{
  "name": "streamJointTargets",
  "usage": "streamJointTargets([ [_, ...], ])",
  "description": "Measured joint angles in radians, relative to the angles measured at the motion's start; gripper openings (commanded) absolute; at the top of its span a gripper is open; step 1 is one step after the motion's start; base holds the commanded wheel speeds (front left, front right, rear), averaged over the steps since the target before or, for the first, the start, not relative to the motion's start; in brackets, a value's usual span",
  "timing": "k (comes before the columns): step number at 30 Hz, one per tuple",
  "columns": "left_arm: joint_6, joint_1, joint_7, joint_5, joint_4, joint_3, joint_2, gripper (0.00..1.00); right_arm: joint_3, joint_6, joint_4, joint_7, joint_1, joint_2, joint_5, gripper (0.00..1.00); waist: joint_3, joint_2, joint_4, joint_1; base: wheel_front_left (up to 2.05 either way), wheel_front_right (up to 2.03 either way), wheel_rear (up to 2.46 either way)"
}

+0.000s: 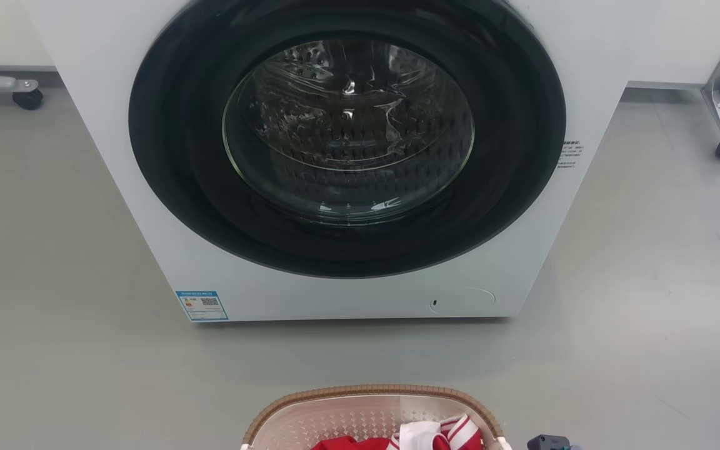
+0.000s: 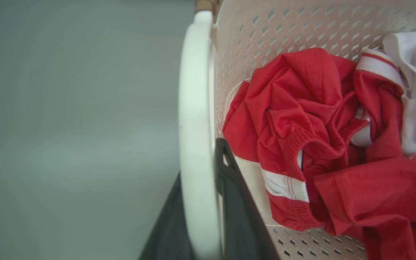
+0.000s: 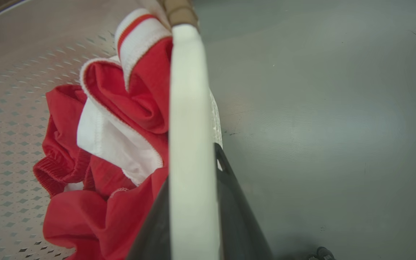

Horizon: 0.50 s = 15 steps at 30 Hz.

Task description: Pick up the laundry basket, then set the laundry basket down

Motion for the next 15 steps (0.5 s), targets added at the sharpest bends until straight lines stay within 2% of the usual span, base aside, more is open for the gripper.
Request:
streamJointTargets([
  [15, 0.001, -0.023, -0.010, -0.021, 0.000, -0.011, 0.003, 0.00, 0.030, 0.000, 0.004, -0.017, -0.036, -0.002, 0.033, 0.00, 0.038, 0.0000, -0.003, 0.0000, 0.00, 0.00, 0.00],
])
